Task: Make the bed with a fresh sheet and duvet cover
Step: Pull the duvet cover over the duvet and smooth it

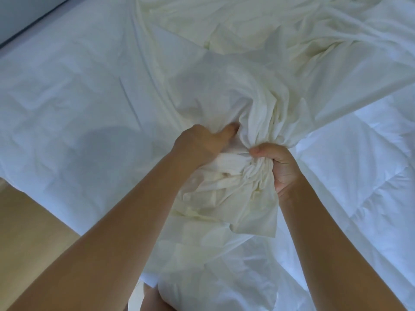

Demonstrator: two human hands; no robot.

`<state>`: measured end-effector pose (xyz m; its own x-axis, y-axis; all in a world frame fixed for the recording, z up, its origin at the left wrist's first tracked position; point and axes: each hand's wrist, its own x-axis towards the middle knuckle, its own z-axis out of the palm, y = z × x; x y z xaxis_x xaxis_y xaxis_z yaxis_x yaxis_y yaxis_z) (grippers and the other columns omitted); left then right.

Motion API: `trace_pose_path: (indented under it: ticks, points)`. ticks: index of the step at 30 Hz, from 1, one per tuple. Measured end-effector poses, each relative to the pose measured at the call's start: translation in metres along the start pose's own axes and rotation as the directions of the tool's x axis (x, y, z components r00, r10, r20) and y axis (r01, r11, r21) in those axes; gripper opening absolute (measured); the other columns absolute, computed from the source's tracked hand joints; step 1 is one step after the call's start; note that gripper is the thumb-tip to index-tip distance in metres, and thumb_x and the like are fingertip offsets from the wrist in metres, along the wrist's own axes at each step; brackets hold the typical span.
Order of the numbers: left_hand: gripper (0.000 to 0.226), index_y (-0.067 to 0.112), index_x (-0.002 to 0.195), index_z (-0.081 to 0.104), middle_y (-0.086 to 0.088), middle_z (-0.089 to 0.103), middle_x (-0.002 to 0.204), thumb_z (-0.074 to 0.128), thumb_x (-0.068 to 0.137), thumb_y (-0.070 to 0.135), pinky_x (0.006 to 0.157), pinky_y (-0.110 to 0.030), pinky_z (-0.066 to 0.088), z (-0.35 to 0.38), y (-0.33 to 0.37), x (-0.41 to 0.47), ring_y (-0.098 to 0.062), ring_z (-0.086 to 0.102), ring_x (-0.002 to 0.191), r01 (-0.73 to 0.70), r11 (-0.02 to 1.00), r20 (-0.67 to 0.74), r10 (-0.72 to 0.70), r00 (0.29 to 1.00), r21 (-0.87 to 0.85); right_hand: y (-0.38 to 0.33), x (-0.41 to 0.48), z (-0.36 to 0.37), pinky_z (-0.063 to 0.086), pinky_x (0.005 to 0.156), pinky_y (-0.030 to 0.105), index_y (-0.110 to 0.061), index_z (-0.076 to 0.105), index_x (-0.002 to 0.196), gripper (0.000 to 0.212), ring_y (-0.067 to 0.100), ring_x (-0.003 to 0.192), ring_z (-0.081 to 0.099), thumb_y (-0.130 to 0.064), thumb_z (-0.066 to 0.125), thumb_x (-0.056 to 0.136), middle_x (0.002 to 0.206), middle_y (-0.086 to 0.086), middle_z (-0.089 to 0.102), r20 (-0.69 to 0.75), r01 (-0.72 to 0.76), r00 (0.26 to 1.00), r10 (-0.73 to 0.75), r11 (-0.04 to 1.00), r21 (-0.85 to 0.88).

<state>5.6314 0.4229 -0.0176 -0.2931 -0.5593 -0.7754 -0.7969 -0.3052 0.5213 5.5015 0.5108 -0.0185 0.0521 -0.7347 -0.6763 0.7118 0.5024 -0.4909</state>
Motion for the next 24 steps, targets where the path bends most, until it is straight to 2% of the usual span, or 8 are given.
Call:
trace_pose_path:
  ticks: [3,6,8,10,13,16,21,24]
  points:
    - [0.031,-0.004,0.092,0.064,-0.024,0.065,0.095,0.054,0.093,0.025,0.072,-0.028,0.039,-0.003,0.012,0.007,-0.035,0.061,0.093,-0.127,0.984,0.036,0.133,0.99,-0.128,-0.003,-0.002,-0.002,0.053,0.087,0.042,-0.006,0.073,0.096,0.065,0.03,0.095,0.067,-0.016,0.09,0.034,0.097,0.013,0.07,-0.025,-0.038,0.999,0.036,0.997,-0.062]
    - [0.027,0.008,0.068,0.057,-0.008,0.057,0.06,0.045,0.092,0.006,0.058,-0.024,0.041,-0.01,0.026,0.006,-0.017,0.056,0.056,-0.27,0.915,-0.074,0.26,0.963,-0.301,-0.007,-0.006,0.002,0.054,0.085,0.041,-0.01,0.074,0.099,0.063,0.028,0.1,0.066,-0.018,0.09,0.039,0.102,0.011,0.071,0.003,-0.03,1.0,0.03,0.994,-0.108]
    - [0.029,0.013,0.068,0.057,0.002,0.054,0.054,0.043,0.093,0.006,0.049,-0.019,0.042,-0.016,0.036,-0.001,-0.003,0.05,0.042,-0.38,0.852,-0.124,0.36,0.925,-0.36,-0.011,-0.009,0.004,0.056,0.078,0.039,-0.01,0.075,0.098,0.062,0.027,0.096,0.068,-0.016,0.091,0.038,0.1,0.011,0.071,0.05,-0.021,0.998,0.025,0.996,-0.082]
    - [0.026,0.008,0.074,0.062,0.001,0.058,0.057,0.044,0.092,0.006,0.052,-0.023,0.046,-0.018,0.046,-0.005,-0.006,0.054,0.047,-0.47,0.83,-0.132,0.452,0.882,-0.301,-0.015,-0.013,0.006,0.057,0.07,0.036,-0.01,0.077,0.09,0.06,0.025,0.087,0.071,-0.015,0.093,0.033,0.092,0.011,0.073,0.061,-0.002,0.998,0.005,0.999,-0.048]
    - [0.024,0.004,0.071,0.063,-0.009,0.061,0.064,0.046,0.087,0.008,0.065,-0.036,0.05,-0.032,0.056,-0.008,-0.026,0.06,0.064,-0.509,0.86,-0.181,0.505,0.844,0.025,-0.011,-0.011,0.006,0.056,0.077,0.041,-0.012,0.077,0.092,0.061,0.028,0.093,0.069,-0.015,0.094,0.034,0.097,0.011,0.072,0.027,0.019,0.999,-0.018,0.999,-0.035]
    - [0.039,0.016,0.049,0.04,0.001,0.044,0.051,0.048,0.087,0.012,0.06,-0.029,0.036,-0.044,0.06,-0.009,-0.019,0.046,0.052,-0.487,0.832,-0.246,0.547,0.8,0.265,-0.007,-0.007,0.003,0.051,0.089,0.049,-0.014,0.076,0.095,0.065,0.032,0.098,0.067,-0.017,0.093,0.033,0.101,0.012,0.071,-0.036,-0.043,0.999,0.037,0.985,-0.165]
    - [0.045,0.018,0.052,0.033,0.003,0.036,0.048,0.053,0.092,0.019,0.057,-0.034,0.036,0.002,0.053,-0.001,-0.019,0.04,0.052,-0.617,0.763,-0.334,0.541,0.772,-0.19,-0.011,-0.009,0.002,0.055,0.077,0.042,-0.013,0.076,0.091,0.057,0.029,0.089,0.07,-0.012,0.091,0.036,0.093,0.011,0.072,0.009,0.001,1.0,0.0,0.995,-0.104]
    - [0.044,0.019,0.057,0.031,0.005,0.034,0.05,0.049,0.096,0.023,0.054,-0.031,0.031,0.032,0.027,0.009,-0.013,0.033,0.05,-0.558,0.8,-0.359,0.464,0.809,-0.223,0.0,-0.008,-0.003,0.054,0.081,0.041,-0.011,0.075,0.094,0.05,0.029,0.091,0.069,-0.008,0.087,0.045,0.093,0.012,0.071,-0.005,0.01,1.0,-0.011,0.998,-0.064]
